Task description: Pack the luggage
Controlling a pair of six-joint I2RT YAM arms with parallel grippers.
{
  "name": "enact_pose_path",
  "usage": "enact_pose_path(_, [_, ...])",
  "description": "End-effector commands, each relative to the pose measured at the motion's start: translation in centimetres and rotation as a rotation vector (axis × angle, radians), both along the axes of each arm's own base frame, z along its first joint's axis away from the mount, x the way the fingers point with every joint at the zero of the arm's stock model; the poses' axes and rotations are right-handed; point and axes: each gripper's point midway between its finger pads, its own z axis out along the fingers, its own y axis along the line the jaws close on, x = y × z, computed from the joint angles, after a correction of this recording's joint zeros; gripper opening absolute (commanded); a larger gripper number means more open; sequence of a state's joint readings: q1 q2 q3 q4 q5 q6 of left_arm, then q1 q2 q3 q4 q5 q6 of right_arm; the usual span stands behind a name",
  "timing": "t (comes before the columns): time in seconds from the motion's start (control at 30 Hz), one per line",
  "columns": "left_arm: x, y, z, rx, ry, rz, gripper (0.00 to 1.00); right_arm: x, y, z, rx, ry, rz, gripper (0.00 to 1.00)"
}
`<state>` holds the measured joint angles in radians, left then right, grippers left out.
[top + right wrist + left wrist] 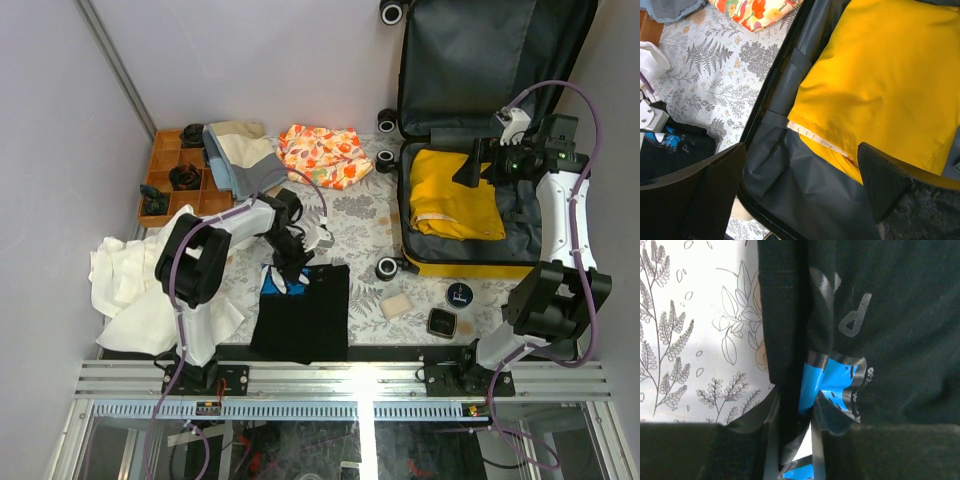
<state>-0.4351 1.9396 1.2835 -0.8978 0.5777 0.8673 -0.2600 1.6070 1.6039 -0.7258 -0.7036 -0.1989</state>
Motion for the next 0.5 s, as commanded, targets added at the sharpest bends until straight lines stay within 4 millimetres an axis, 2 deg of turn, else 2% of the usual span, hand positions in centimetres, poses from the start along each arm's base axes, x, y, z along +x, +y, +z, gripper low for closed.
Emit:
enact_pose_path(0.0, [1.4, 0.3, -0.9, 0.044, -0.021, 0.042, 0.10, -0.4, 1.3, 1.1, 0.050, -0.025, 0.039, 1.00])
enact_pose_path(0.1, [5.4, 0.2, 0.3, 0.024, -0.060, 0.129, 0.01, 0.1, 1.3, 1.0, 0.069, -0.013, 0.040, 1.00])
enact_pose_path(0.17, [8.9, 0.6, 1.6, 0.019, -0.123, 0.203, 0.00, 0.5, 1.3, 1.1, 0.076, -0.012, 0.042, 1.00])
enact_pose_path(0.27, [13.3, 1.1, 3.4, 0.004, -0.209, 0.284, 0.00, 0.8, 1.3, 0.7, 0.081, -0.002, 0.044, 1.00])
enact_pose_path(0.37, [15.9, 1.1, 5.3, -0.014, -0.295, 0.313, 0.00, 1.2, 1.2, 1.4, 0.075, -0.022, 0.047, 0.99])
enact_pose_path(0.47, [16.7, 1.2, 6.2, -0.017, -0.362, 0.309, 0.00, 1.2, 1.2, 1.5, 0.074, -0.025, 0.049, 0.99])
